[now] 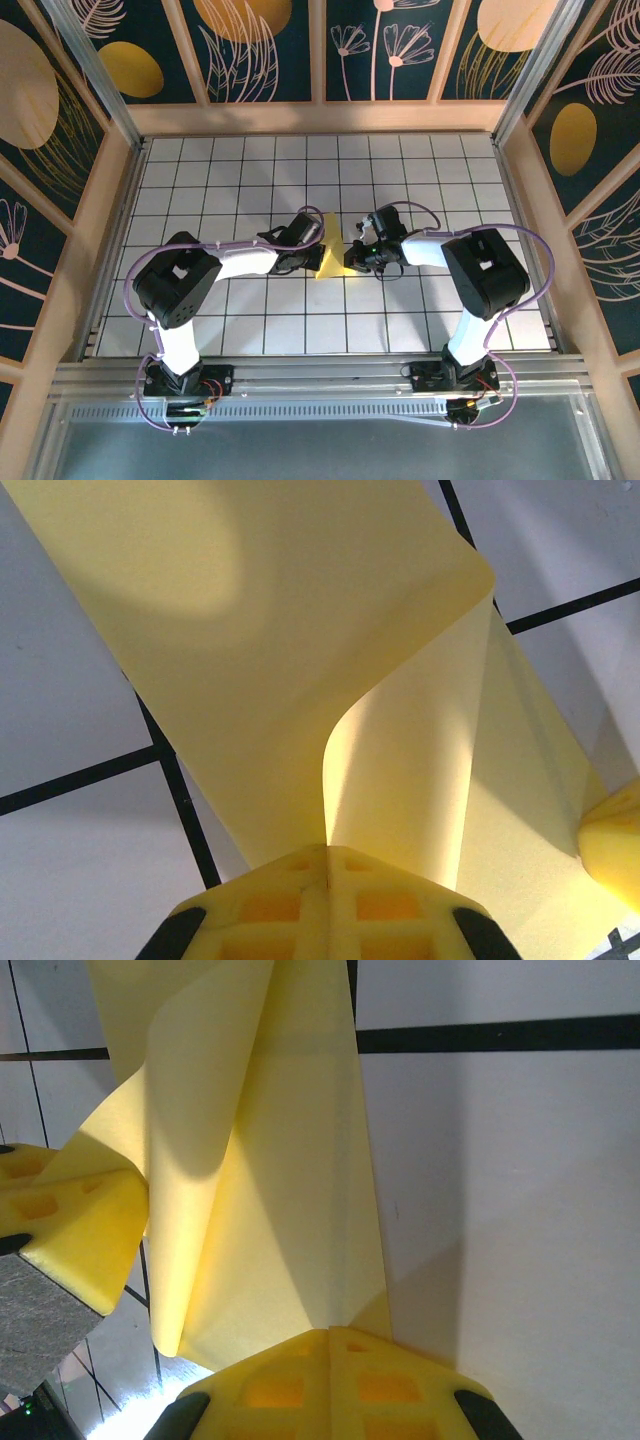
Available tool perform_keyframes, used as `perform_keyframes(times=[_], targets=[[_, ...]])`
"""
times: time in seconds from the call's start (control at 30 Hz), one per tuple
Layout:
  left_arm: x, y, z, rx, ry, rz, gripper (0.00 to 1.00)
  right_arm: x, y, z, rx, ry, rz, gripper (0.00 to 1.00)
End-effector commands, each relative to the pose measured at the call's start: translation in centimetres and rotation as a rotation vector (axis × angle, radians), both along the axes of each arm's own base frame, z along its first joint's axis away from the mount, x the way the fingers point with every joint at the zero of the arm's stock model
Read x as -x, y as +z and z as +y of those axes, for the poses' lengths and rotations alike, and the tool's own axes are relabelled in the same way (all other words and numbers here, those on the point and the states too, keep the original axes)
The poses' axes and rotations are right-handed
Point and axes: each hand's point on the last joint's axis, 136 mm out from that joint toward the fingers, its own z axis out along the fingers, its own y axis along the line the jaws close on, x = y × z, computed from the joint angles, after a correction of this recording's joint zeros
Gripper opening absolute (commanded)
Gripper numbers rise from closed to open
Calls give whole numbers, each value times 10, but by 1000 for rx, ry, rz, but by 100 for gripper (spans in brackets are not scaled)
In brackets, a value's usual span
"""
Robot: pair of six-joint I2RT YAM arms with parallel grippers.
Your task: Fold a paper plane with a square sheet of paper (fold left side to right side)
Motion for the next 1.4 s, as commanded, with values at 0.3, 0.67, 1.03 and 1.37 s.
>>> perform_keyframes(times=[0.3,0.67,1.03,1.37], targets=[[-2,-2,8,-38,4,-3,0,14,-25,-9,91,13,57,0],[3,-19,9,-59,-14,30,0,6,0,5,6,29,20,0],[6,-24,10,-71,-29,40,0,-16,52,24,-227,-6,-47,0],[6,-25,10,-80,-35,42,0,-32,44,50,-257,2,-45,0]])
